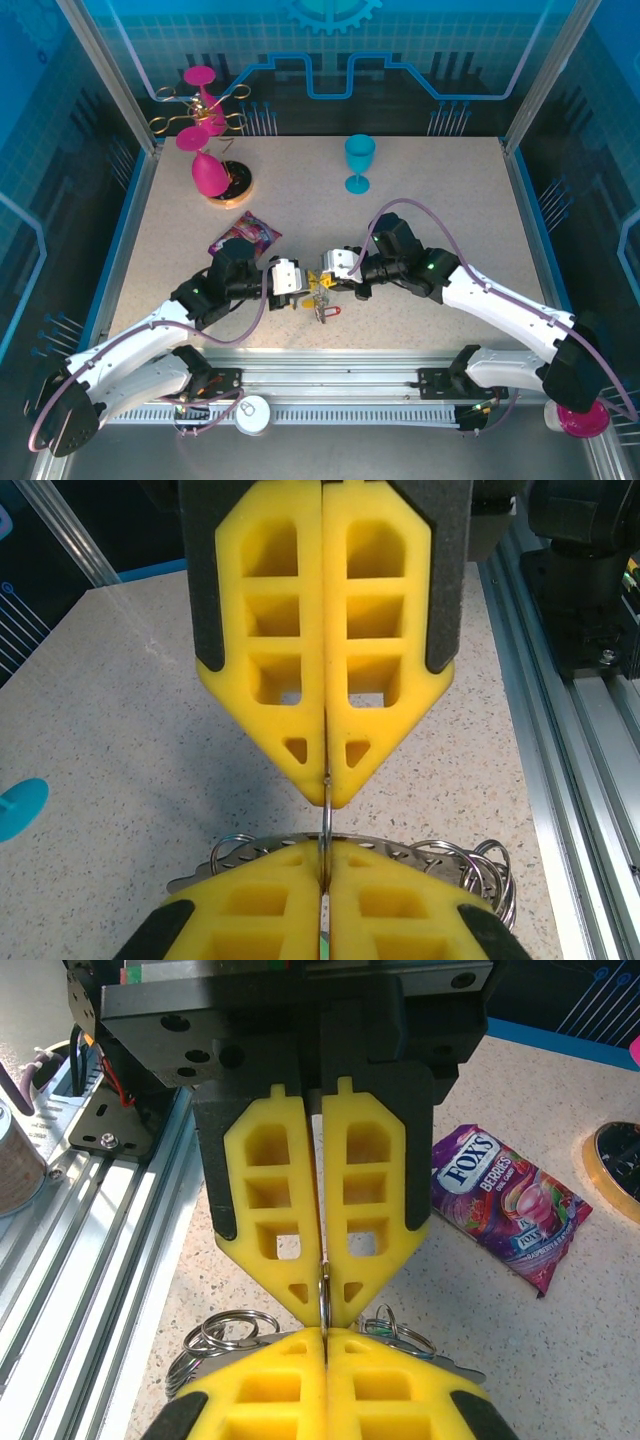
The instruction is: Put the keys on the keyring
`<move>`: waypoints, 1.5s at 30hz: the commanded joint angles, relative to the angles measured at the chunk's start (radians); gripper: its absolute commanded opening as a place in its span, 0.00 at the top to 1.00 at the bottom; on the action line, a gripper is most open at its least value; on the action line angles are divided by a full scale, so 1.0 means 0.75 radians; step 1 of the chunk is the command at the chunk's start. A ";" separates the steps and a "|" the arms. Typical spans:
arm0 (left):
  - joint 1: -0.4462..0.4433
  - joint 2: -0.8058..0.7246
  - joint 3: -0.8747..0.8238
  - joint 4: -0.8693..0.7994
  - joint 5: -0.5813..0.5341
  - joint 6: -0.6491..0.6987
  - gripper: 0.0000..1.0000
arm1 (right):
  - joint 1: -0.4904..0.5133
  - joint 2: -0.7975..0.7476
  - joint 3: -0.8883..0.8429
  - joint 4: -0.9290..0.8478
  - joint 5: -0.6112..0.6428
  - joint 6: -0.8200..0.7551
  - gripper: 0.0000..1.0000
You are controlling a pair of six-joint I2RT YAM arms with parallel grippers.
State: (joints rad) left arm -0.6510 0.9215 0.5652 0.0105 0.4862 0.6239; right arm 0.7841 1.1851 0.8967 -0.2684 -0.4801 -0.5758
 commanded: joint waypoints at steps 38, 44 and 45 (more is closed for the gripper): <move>-0.015 -0.137 0.022 0.058 -0.175 -0.116 1.00 | -0.154 -0.369 -0.196 0.241 0.299 0.464 0.61; -0.014 -0.230 0.020 0.032 -0.241 -0.141 1.00 | -0.156 -0.341 -0.153 0.174 0.431 0.549 0.63; -0.015 -0.243 0.019 0.031 -0.266 -0.154 1.00 | -0.156 -0.339 -0.152 0.174 0.431 0.549 0.63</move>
State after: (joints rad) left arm -0.6548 0.7761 0.5526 0.0277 0.3397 0.5457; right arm 0.6727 0.9268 0.7609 -0.1223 -0.2119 -0.2119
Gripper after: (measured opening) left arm 0.049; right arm 0.375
